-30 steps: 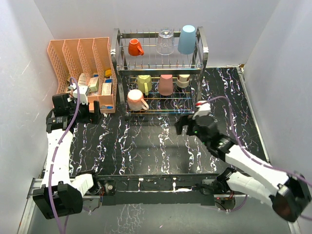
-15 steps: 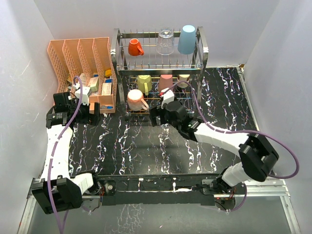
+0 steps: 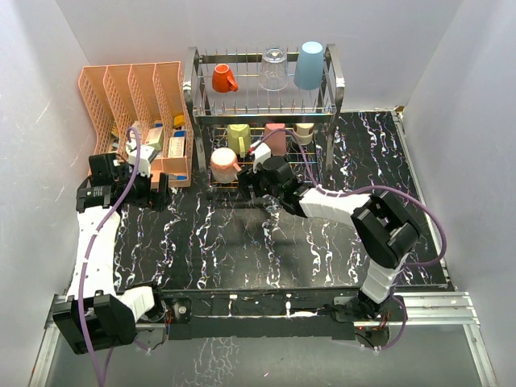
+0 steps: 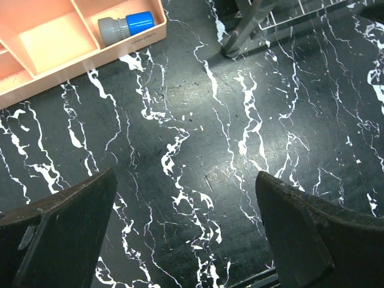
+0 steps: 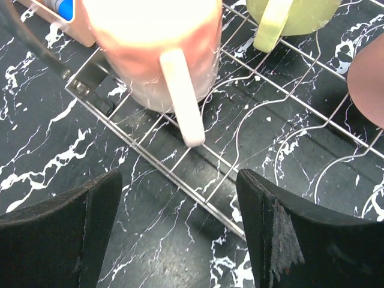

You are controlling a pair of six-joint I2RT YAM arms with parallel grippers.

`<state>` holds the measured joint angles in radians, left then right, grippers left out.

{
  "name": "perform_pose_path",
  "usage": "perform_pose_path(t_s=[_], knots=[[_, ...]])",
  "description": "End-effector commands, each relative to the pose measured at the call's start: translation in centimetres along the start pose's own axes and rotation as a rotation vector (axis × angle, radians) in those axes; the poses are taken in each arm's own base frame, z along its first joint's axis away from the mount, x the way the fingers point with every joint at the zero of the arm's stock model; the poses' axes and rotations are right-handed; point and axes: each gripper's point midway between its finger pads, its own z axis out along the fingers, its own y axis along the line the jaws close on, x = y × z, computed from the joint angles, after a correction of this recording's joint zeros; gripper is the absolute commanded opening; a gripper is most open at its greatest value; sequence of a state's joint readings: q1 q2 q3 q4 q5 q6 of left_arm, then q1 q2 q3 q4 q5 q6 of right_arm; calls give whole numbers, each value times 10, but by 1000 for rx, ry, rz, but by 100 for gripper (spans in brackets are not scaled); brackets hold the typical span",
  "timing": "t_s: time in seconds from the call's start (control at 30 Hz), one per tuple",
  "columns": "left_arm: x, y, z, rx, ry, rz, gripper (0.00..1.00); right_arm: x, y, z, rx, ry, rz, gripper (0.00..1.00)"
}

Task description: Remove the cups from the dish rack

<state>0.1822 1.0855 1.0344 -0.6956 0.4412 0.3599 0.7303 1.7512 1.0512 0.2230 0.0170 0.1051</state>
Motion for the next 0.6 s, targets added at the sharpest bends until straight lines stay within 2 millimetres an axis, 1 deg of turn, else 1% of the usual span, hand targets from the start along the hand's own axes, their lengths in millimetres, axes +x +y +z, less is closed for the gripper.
perform_pose_path(t_s=[0.0,0.17,0.23,0.4,0.47,0.57], knots=[[-2,-13,-8,63,-20,28,97,-52,3,14,-56,-166,-5,78],[2,-20,-8,100,-8,41,97,-56,7,23,-85,-186,5,72],[3,-22,-9,113,-7,46,97,-59,4,28,-81,-192,4,71],[8,-30,-11,156,10,61,97,-58,-4,45,-59,-181,-8,67],[9,-31,-13,164,15,68,97,-54,-6,51,-51,-169,-19,64],[7,-31,-15,158,8,78,97,-52,-6,54,-56,-167,-45,57]])
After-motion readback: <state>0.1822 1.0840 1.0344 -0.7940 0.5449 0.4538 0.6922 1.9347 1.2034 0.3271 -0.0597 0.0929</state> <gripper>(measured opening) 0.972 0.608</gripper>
